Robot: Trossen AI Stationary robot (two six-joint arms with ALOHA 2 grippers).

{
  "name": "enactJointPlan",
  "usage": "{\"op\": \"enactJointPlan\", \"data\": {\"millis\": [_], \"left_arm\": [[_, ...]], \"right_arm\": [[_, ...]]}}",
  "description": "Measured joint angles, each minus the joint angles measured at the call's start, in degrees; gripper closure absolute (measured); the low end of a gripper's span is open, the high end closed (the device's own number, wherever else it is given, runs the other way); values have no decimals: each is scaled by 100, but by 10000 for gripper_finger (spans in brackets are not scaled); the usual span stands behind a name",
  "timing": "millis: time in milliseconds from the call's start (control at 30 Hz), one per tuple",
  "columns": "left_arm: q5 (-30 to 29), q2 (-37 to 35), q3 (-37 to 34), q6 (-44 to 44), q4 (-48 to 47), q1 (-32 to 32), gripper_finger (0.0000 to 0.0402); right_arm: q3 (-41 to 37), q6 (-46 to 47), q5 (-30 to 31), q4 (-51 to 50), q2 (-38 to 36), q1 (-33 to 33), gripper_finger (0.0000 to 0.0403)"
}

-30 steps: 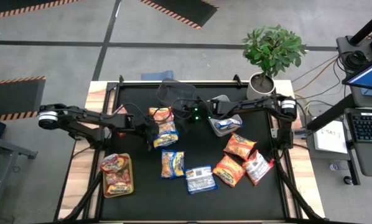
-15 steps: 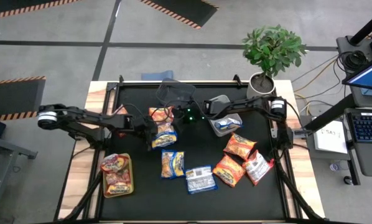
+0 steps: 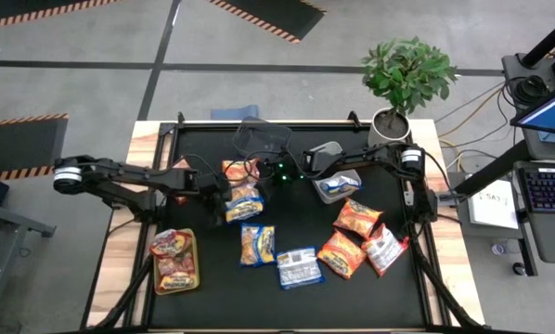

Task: Sort Maruchan noodles
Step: Put the blue noodle pack into the white bin

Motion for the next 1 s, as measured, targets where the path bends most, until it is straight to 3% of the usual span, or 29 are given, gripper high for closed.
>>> {"op": "enactJointPlan", "data": {"millis": [767,1000], "left_arm": [[152,555,-42,-135,443,2,402],[165,646,-47,-133,584,2,401]], "right_arm": [[35,27,-60,600,663,41,129],[33,100,-817,1436,969,91,129]]}}
